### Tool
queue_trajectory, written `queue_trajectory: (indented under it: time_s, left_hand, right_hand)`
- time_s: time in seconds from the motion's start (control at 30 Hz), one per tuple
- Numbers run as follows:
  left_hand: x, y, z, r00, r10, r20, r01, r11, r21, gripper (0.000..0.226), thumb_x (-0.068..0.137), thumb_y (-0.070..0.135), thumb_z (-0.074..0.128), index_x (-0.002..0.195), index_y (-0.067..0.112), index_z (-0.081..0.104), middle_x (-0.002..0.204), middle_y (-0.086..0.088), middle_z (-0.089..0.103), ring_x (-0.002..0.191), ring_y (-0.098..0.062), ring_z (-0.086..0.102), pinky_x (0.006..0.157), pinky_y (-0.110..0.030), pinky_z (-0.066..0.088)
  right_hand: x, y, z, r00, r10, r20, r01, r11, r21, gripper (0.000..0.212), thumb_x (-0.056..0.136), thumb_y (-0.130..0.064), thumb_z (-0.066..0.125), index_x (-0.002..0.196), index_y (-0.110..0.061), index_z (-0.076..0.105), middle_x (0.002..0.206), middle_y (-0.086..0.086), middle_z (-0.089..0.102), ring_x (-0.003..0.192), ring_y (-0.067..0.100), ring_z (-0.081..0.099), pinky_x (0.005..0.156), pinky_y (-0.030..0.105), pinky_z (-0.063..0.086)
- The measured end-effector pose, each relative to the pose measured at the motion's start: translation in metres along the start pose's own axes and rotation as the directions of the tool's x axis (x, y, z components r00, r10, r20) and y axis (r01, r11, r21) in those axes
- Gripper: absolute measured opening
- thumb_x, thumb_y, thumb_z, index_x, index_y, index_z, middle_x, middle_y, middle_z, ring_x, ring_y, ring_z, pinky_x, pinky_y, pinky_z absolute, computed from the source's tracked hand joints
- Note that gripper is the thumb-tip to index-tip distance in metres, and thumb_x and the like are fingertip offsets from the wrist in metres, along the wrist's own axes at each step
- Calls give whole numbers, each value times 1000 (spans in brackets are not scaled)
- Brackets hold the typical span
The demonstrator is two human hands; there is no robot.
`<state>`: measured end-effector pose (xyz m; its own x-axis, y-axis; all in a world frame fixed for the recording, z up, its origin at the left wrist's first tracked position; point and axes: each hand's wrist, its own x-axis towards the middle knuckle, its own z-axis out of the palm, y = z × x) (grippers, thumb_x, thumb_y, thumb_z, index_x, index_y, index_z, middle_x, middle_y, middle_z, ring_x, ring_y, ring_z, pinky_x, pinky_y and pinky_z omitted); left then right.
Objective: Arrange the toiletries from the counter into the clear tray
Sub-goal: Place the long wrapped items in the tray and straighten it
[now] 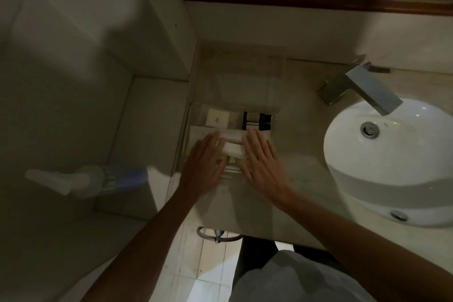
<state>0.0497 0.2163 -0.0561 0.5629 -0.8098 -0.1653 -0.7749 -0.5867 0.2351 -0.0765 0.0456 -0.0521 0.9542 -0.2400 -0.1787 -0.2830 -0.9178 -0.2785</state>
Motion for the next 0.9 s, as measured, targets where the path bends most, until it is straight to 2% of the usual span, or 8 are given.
queue_trajectory:
  time_s: [0.13,0.2,0.27,0.4,0.63,0.77,0.83,0.9]
  left_hand:
    - [-9,7,4,998,-68,5,68,998,-2,61,100,45,33,154,18,23,164,-4,13,149,-22,14,119,-45,23]
    - [-9,9,4,997,-76,4,76,997,-13,63,99,45,37,154,17,23,164,-4,12,149,-22,16,116,-47,27]
    - [-6,6,3,997,-78,-13,77,996,-33,67,97,46,42,154,17,23,164,-5,12,149,-23,16,117,-46,25]
    - [7,-2,1,996,-83,-31,83,996,-12,73,98,51,41,156,17,14,164,-7,5,151,-23,2,122,-45,9]
    - [17,-5,3,993,-114,29,114,993,-15,81,95,62,34,156,17,4,164,-10,-5,151,-26,-4,120,-52,14]
    - [14,-6,-9,992,-122,35,123,991,-52,105,82,81,40,156,17,1,164,-12,-5,151,-27,-4,121,-52,12]
    - [6,-17,-17,973,-227,40,231,950,-213,126,68,85,58,156,20,-5,164,-9,-6,150,-27,-2,120,-51,12]
    - [-2,-33,-25,948,-303,93,317,889,-331,143,54,84,70,155,22,-9,164,-4,-11,150,-27,-1,119,-51,11]
  right_hand:
    - [-5,2,8,999,38,37,-36,998,-54,79,101,-59,23,155,-6,2,163,14,-5,150,24,-8,122,43,7]
    - [-6,0,9,997,58,44,-56,997,-56,83,99,-63,21,155,-5,-1,163,15,-6,150,24,-8,122,43,7]
    - [-3,-4,7,996,83,32,-82,996,-33,85,98,-64,21,154,-4,-1,163,16,-7,150,26,-9,122,44,6]
    - [13,-8,2,992,127,-13,-127,992,12,78,100,-58,22,155,-8,0,162,15,-12,150,27,-12,122,46,0]
    - [22,-2,13,981,193,12,-193,981,22,73,100,-56,22,156,-11,6,163,15,-7,150,28,-8,121,50,7]
    - [20,5,2,985,171,6,-170,980,104,89,95,-68,25,155,-10,-6,162,13,-15,149,25,-15,122,46,0]
    - [8,22,-4,982,187,0,-184,965,188,106,88,-78,34,154,-10,-11,162,12,-17,149,21,-17,122,42,-6]
    - [-8,44,-6,979,197,50,-203,961,186,121,77,-88,38,154,-9,-12,162,13,-16,149,20,-17,121,45,-5]
